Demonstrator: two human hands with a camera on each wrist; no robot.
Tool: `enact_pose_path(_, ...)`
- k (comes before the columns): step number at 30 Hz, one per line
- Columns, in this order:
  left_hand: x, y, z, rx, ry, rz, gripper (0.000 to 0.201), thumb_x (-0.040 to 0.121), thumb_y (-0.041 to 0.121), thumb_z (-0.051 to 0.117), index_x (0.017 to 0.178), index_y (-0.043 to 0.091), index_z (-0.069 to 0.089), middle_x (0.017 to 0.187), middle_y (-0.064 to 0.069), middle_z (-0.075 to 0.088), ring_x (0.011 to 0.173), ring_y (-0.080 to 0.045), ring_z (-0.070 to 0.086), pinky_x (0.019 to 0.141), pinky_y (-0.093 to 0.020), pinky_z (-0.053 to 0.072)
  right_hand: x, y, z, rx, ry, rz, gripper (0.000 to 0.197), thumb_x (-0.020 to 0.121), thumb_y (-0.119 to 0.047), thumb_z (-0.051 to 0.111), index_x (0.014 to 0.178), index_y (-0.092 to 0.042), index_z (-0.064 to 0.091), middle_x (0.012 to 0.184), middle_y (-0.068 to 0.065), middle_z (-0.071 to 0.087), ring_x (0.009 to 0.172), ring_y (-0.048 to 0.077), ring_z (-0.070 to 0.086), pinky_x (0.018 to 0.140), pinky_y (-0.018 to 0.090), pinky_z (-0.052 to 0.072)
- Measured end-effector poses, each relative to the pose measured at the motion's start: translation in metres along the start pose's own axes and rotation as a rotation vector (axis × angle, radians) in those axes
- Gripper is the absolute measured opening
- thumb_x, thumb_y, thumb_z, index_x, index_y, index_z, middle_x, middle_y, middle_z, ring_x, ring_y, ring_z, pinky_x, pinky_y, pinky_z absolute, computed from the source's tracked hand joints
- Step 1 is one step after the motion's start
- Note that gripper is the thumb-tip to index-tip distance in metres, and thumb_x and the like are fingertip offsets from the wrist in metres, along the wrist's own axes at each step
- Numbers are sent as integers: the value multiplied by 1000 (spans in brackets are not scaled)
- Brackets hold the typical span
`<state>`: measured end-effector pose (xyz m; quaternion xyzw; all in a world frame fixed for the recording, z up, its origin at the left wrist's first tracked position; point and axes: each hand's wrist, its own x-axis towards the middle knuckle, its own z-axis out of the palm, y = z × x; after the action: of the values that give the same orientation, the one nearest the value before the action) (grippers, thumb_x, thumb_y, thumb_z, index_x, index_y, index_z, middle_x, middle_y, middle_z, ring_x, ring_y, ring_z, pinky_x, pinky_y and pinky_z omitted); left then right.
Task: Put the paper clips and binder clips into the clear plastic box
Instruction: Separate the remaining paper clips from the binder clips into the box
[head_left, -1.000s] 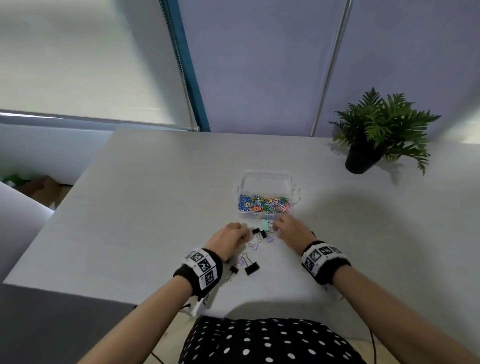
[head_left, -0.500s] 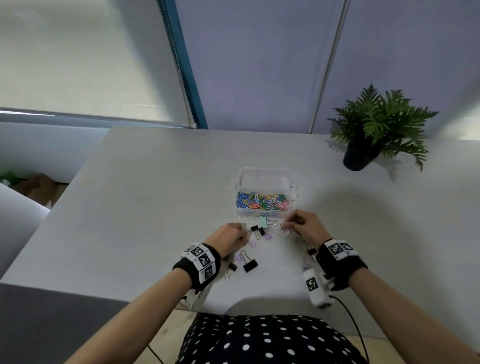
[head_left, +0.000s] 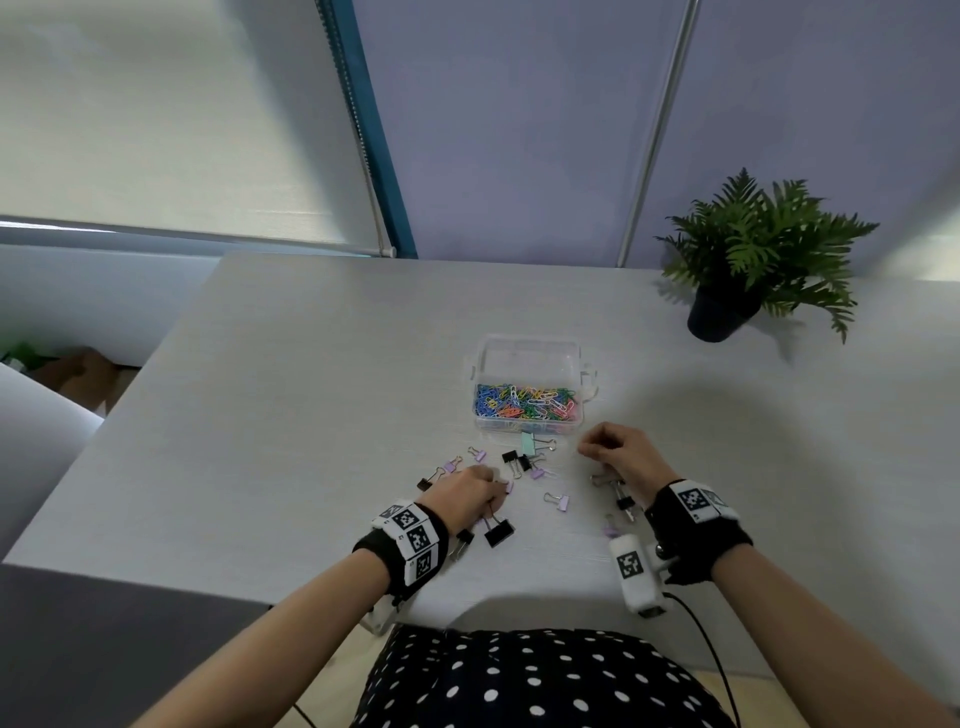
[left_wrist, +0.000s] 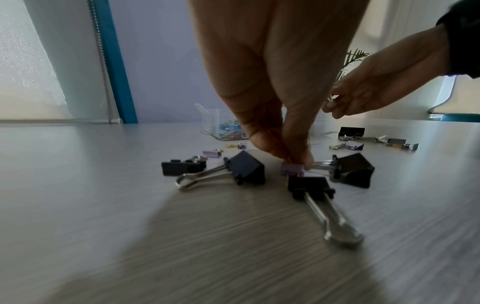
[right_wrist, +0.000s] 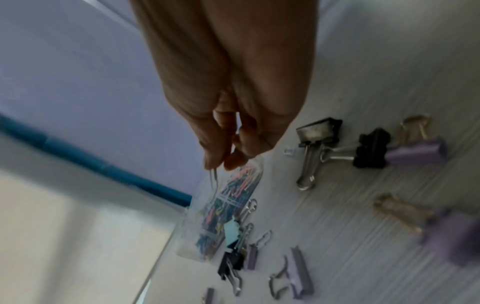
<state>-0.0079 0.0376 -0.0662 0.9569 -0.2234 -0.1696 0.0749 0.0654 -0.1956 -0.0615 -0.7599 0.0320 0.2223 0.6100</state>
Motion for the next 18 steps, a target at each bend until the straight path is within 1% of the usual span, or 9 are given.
enact_pose_path(2,1,-1,0,-82,-33,-7,19,90,17,44,74,12,55,70,4,49,62,-11,48,62,-25,44,2,-2,2,173,18,59,20,84,4,54,68,-8,53,65,8,60,43,10,40,35,16,35)
enact_pose_path(4,-2,1,-2,-206,-87,-112,16,89,10,45,85,8,61,88,-3,53,77,-21,55,70,-32,51,3,-1,5,183,15,89,22,84,6,53,67,-7,49,61,9,60,39,8,42,35,16,35)
enact_pose_path(5,-2,3,-4,-203,-100,-122,17,90,9,45,91,7,62,90,-2,53,85,-24,56,74,-35,51,4,1,7,119,8,81,22,83,6,54,67,-7,48,59,8,60,37,6,44,36,16,36)
enact_pose_path(6,-1,2,-2,-185,-83,-106,19,91,9,44,95,6,62,85,5,51,89,-26,56,77,-35,50,5,2,10,43,-6,62,22,83,6,55,68,-9,49,56,6,60,37,4,45,37,16,37)
enact_pose_path(8,-1,3,-4,-204,-36,-62,19,92,11,42,90,6,61,75,13,46,84,-28,55,79,-36,43,9,1,16,-121,-49,19,20,84,5,52,73,-12,52,55,0,60,43,5,47,40,14,36)
enact_pose_path(10,0,2,-11,-226,5,-82,14,88,6,47,87,4,61,85,-5,59,82,-28,57,79,-33,42,15,0,24,-354,-90,-39,16,85,2,50,81,-11,57,63,-2,57,54,9,47,47,14,37)
enact_pose_path(12,0,-2,-18,-315,-1,-140,13,84,1,52,93,-1,62,99,-18,63,92,-29,60,82,-28,41,18,1,32,-587,-117,-111,4,84,-5,56,85,-6,60,77,2,59,69,14,49,62,20,37)
enact_pose_path(15,-1,-5,-24,-381,-17,-162,18,83,-3,51,97,-2,63,102,-17,67,95,-27,62,84,-25,41,17,4,45,-757,-188,-187,18,77,-12,68,72,-12,51,86,6,52,76,17,47,70,25,36)
enact_pose_path(18,-5,-3,-28,-396,-45,-155,21,81,-5,49,93,1,65,99,-14,70,94,-26,64,86,-26,43,15,4,46,-846,-235,-237,37,84,-6,58,58,-22,37,86,5,45,65,10,46,68,23,37)
